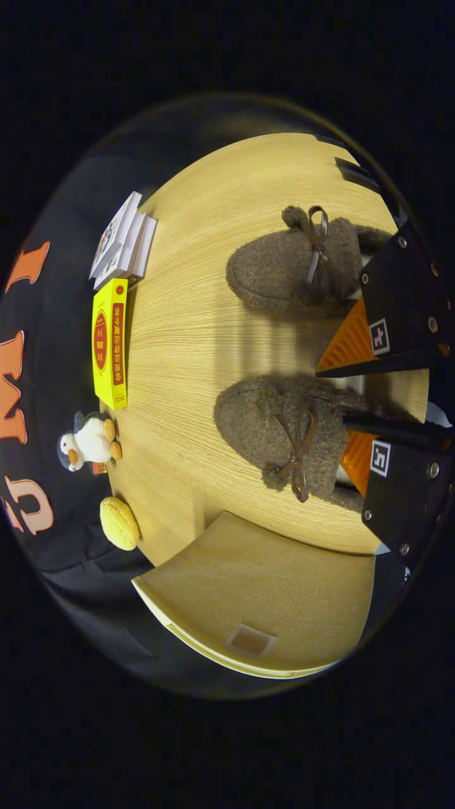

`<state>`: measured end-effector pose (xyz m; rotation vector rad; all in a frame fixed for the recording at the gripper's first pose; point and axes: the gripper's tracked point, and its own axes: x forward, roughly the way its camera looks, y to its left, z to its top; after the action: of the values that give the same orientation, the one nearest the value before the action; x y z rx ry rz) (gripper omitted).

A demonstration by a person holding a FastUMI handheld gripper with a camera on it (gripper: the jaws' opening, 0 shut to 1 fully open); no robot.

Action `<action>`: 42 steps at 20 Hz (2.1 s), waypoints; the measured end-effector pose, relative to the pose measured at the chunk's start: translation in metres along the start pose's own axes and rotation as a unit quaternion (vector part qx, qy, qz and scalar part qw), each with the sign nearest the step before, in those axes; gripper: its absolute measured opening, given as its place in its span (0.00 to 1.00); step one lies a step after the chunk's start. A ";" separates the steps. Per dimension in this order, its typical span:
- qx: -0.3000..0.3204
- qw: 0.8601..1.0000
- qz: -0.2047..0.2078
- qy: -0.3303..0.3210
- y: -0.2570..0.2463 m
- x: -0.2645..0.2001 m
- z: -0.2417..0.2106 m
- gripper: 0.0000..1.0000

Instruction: Open the storage box then place both shoes into the box .Put the left shoe in first, then the right shoe, with the right side of both shoes facing outward in a uniform manner.

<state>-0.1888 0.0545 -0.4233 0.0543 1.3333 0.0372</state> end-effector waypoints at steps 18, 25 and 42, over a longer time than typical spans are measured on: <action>0.088 0.995 0.040 -0.022 0.053 -0.126 0.074 0.03; 0.078 0.991 0.098 -0.035 0.153 -0.174 0.106 0.03; 0.076 0.995 0.052 0.048 0.290 -0.065 0.078 0.03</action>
<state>-0.1273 0.3384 -0.3239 0.2535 1.4273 0.0277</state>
